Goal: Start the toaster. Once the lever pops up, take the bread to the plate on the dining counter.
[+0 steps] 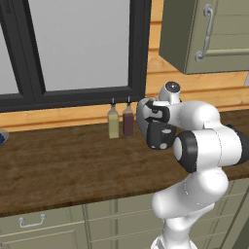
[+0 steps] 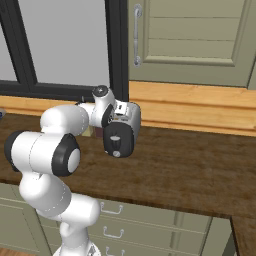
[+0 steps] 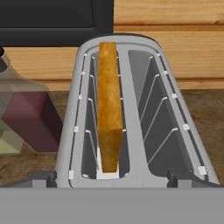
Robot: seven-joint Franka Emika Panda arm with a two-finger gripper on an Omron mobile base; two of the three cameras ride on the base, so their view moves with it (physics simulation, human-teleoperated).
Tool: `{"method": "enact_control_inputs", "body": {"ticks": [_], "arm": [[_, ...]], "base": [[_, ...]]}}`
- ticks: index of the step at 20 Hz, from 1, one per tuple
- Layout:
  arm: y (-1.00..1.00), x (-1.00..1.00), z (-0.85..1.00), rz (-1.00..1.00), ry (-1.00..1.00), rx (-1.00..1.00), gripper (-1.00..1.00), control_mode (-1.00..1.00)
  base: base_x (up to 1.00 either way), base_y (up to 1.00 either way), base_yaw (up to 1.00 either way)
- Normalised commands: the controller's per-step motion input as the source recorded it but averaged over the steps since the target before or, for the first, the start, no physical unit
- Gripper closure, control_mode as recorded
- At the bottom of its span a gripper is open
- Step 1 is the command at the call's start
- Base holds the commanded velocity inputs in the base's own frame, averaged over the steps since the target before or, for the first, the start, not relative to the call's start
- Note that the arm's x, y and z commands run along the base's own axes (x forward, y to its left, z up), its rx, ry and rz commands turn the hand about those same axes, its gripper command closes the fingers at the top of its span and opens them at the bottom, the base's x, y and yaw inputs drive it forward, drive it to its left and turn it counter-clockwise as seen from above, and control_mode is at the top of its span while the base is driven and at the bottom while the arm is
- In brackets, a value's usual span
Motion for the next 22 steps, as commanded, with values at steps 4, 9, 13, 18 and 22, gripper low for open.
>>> {"method": "enact_control_inputs", "body": {"ticks": [4,9,13,18,22], "arm": [[0.00,0.00,0.00,0.00,0.00,0.00,-1.00,-1.00],[0.00,0.00,0.00,0.00,0.00,0.00,-1.00,-1.00],[0.00,0.00,0.00,0.00,0.00,0.00,-1.00,-1.00],[0.00,0.00,0.00,0.00,0.00,0.00,-1.00,-1.00],[0.00,0.00,0.00,0.00,0.00,0.00,-1.00,-1.00]], "base": [[0.00,0.00,0.00],[0.00,0.00,0.00],[0.00,0.00,0.00],[0.00,0.00,0.00],[0.00,0.00,0.00]]}}
